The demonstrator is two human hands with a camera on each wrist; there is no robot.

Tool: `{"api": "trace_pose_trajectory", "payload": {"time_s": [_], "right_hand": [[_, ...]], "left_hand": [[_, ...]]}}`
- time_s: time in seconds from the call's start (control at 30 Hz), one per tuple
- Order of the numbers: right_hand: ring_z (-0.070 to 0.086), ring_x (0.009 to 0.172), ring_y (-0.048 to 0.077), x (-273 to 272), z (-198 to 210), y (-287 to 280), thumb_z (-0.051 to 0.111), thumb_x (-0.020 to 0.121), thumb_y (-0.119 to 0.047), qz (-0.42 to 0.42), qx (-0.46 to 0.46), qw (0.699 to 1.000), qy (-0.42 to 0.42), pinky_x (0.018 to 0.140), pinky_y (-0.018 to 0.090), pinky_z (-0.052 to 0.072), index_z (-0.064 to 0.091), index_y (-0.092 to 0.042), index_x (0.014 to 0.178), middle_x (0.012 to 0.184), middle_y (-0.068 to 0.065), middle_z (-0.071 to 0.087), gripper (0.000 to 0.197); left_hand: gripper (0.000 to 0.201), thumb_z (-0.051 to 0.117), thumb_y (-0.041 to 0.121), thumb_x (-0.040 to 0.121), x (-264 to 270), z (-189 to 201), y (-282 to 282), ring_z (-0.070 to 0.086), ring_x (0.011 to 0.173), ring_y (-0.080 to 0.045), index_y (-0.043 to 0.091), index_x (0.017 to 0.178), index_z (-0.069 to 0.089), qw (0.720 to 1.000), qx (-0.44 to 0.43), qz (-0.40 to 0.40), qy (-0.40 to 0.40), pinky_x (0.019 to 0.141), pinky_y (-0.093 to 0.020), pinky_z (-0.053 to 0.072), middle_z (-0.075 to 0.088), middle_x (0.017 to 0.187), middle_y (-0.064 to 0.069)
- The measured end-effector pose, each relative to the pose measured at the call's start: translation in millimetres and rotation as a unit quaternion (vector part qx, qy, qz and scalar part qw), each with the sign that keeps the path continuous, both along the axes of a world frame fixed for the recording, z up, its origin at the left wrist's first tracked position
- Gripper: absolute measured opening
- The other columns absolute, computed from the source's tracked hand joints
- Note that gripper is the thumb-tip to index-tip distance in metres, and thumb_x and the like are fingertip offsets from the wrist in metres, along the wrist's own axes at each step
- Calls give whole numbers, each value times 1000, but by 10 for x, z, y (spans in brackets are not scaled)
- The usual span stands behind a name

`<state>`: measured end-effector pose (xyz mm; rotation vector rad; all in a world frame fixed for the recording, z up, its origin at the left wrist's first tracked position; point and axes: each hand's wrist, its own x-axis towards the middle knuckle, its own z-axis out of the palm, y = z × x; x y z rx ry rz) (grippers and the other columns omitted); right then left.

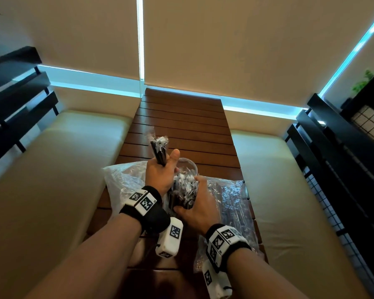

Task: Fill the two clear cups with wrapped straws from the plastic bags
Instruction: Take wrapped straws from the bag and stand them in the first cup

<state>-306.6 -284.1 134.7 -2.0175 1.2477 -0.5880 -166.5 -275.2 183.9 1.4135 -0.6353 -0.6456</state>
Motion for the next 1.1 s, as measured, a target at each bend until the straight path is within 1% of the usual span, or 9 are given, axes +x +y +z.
{"api": "trace_pose_trajectory", "payload": {"time_s": [0.07,0.23,0.37,0.53,0.7,0.8,0.93,1.03,1.1], "right_hand": [[63,108,12,8,-30,-4,81,59,-48,0,-1,1000,1,88,43,56,27,-38,132,118,-10,63,91],[62,92,1,-47,-21,-29,82,64,-34,-3,8,1000,-12,80,27,53,31,-34,131,106,-16,61,84],[63,95,8,-67,-37,-29,85,63,-38,-16,6,1000,-13,80,28,53,30,-34,133,113,-10,63,89],[63,109,14,-3,-31,-1,77,56,-49,-2,14,1000,-14,90,44,55,25,-40,134,122,-8,62,94],[63,110,16,0,-56,-31,82,60,-36,5,10,1000,0,91,44,56,25,-38,134,123,-5,61,94],[64,107,15,2,-69,-56,84,62,-34,19,3,1000,-3,89,41,57,26,-36,134,121,-5,62,92],[67,99,11,-15,-86,-70,83,62,-40,37,17,999,-18,83,40,59,26,-39,132,115,-7,63,90],[49,124,13,-70,42,-66,76,69,-37,77,4,997,-17,105,39,45,22,-34,143,139,-5,45,92],[35,131,11,-74,238,-70,65,74,-35,97,-17,994,-38,110,38,34,22,-27,148,142,-8,32,86]], "left_hand": [[39,70,47,84,-16,-37,13,62,59,-19,31,50,59,1000,8,2,0,77,-42,55,59,49,4],[42,68,32,89,-140,277,33,59,51,-8,19,52,51,995,-51,-73,-47,58,-15,49,59,47,6],[40,68,31,89,-32,428,-18,58,54,-13,3,65,52,994,-82,-76,-17,60,-19,52,57,53,-2],[38,69,32,88,25,178,24,59,58,-14,16,61,47,996,-41,-74,22,67,-32,50,51,50,4],[40,69,34,88,57,-17,87,64,68,-24,26,51,55,996,-7,-75,48,73,-39,52,60,58,-5],[38,66,40,89,-7,-100,102,64,67,-28,25,56,54,994,35,-100,-12,70,-37,54,60,63,-15],[36,59,47,90,-104,-275,166,51,53,-1,19,70,51,979,75,-131,-134,53,-8,40,53,66,2],[45,52,61,87,-55,-374,184,52,55,0,20,69,54,970,81,-138,-182,53,-8,38,56,72,-3],[47,51,65,85,-15,-401,179,55,61,-6,22,68,55,964,89,-139,-210,57,-12,38,58,76,-5]]}}
